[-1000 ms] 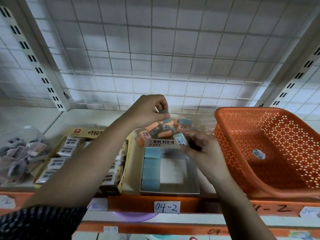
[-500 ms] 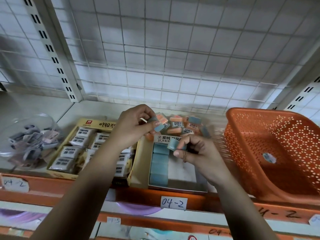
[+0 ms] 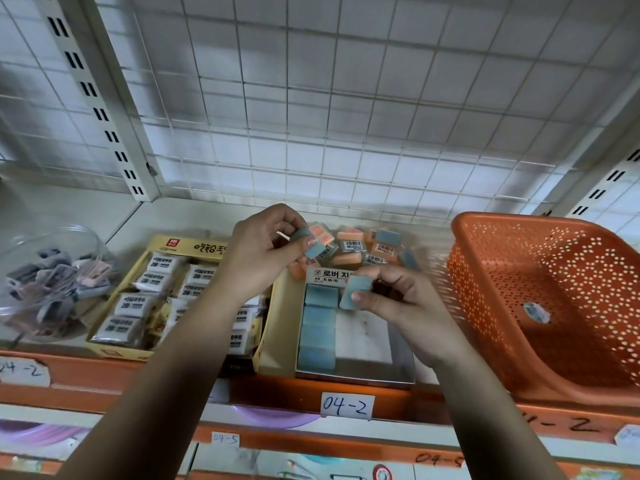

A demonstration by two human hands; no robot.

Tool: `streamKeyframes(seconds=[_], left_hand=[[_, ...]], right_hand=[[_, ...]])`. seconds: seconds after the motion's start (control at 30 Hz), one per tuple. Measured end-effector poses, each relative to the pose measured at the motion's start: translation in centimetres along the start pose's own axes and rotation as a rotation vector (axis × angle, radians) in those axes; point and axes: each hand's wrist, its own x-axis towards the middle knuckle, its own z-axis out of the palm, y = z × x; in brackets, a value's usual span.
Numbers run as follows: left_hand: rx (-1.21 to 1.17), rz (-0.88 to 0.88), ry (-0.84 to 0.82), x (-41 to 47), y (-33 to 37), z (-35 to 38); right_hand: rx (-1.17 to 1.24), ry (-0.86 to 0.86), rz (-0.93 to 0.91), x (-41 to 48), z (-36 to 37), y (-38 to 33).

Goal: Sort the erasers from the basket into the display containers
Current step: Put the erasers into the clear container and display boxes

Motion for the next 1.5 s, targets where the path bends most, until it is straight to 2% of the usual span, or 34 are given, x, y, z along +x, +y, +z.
streamKeyframes(seconds=[0.17,0.3,0.5,0.6,0.7,0.83,1.23,1.33,1.5], left_hand=[[0.045,0.009,0.036,0.1,-0.1,-0.1],[0.041,0.009,0.048,0.1,0.0,-0.1],[0.039,0.015,0.052,0.0,0.0,-0.2],[0.023,0.006,0.058,0.1,0.0,-0.2],[0.029,0.002,0.052,0.0,0.0,-0.1],[0.044,0.009,0.052,0.0,0.0,-0.1],[-0.074,-0.007,0.017,-0.1,0.2,-0.4],[-0.122,0.003,-0.011,-0.1,0.2,-0.6],[-0.168,0.003,-0.051,-0.3,0.4,-0.5]], right_hand=[[-0.219,-0.109,0.051,0.4,0.1,0.4],[-0.347,-0.071,0.117,0.6,1.2,0.6],[-0.658,0.004,0.079,0.6,1.4,0.8],[-0.561,-0.025,0.157,0.3,1.3,0.4],[-0.464,-0.013,0.154,0.3,1.3,0.5],[-0.492,0.025,0.142,0.6,1.7,1.2],[-0.616,-0.026,0.034,0.3,2.1,1.4],[-0.624,0.057,-0.052,0.0,1.4,0.9],[-0.831,0.3,-0.199,-0.2,-0.8,1.7]])
